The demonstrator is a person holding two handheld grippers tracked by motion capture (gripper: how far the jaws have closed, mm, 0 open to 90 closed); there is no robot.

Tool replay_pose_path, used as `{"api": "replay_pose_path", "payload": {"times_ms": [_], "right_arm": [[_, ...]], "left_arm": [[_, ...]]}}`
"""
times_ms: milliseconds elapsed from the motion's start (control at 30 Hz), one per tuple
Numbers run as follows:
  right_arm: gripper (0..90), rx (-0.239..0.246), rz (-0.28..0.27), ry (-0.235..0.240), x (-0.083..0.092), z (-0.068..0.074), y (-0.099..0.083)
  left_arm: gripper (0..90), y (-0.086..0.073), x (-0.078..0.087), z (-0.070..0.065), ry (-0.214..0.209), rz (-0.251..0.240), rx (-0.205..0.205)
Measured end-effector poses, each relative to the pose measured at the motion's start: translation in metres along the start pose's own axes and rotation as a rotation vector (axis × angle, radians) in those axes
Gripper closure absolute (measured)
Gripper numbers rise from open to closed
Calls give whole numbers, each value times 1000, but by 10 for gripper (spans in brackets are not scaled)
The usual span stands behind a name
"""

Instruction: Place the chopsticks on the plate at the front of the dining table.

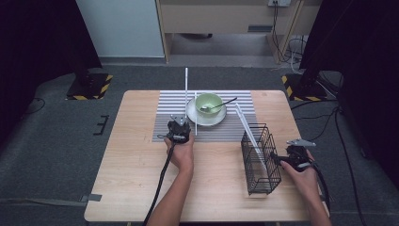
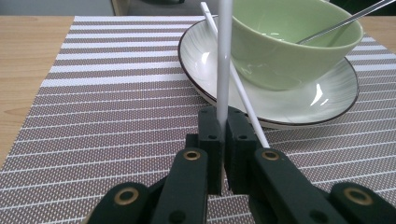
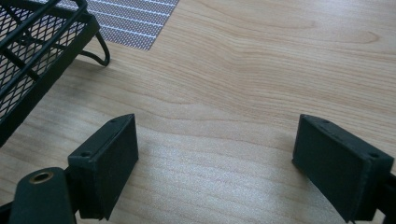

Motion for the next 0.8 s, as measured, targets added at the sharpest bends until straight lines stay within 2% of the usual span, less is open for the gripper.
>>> {"api": "replay_pose_path", "payload": {"times_ms": [533, 800], "right_arm": [[141, 7, -1, 5, 0, 1, 0], [141, 8, 0, 6, 0, 1, 0]], "left_arm": [[861, -3, -3, 0, -6, 14, 29], [861, -3, -4, 0, -9, 15, 29]]}}
Point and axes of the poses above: each handheld gripper's, and its own axes: x roughly backward along the jaws, y roughly out of its top, z roughly to its left, the point moved 4 cm from there along -x, roughly forward along the jaws, and after that the axes turned 3 degrees about -x, right-handed, at the moved point
